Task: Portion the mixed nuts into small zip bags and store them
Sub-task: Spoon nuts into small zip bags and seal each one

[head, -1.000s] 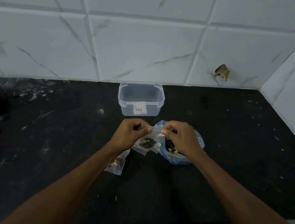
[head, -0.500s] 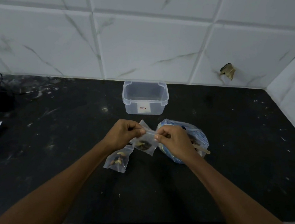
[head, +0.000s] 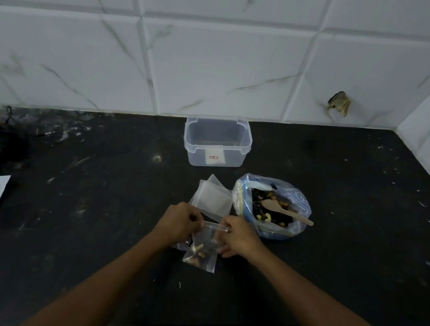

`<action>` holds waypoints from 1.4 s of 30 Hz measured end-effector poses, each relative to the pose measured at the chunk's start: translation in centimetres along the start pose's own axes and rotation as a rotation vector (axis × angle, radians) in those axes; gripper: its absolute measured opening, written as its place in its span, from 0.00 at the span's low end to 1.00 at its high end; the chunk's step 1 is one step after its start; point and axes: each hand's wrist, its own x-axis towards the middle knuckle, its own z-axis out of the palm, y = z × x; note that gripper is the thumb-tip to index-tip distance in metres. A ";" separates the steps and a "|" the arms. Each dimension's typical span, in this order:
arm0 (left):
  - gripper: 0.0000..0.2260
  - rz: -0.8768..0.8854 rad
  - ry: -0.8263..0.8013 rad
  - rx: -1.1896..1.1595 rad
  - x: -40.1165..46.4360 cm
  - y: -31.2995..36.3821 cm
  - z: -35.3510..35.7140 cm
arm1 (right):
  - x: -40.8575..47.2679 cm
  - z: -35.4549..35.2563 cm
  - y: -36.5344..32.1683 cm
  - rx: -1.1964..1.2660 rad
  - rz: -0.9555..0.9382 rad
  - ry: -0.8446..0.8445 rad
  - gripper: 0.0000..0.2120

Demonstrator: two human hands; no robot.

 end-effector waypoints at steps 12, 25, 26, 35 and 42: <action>0.07 -0.004 0.452 0.130 3.4 0.3 -0.7 | -0.1 -0.4 1.0 -0.400 -0.215 0.296 0.09; 0.09 -0.317 0.205 -0.024 6.5 -0.3 -1.2 | -1.2 -2.8 1.1 -0.351 -0.228 0.311 0.04; 0.09 -0.314 0.225 -0.047 6.2 -0.4 -1.4 | -1.2 -2.8 1.0 -0.345 -0.230 0.308 0.04; 0.14 -0.093 0.368 -0.034 4.4 -0.5 -2.0 | -1.2 -2.8 0.0 -0.319 -0.228 0.295 0.04; 0.04 0.105 0.298 -0.253 1.3 3.5 -1.7 | -1.2 -3.2 -2.8 0.243 -0.124 0.249 0.18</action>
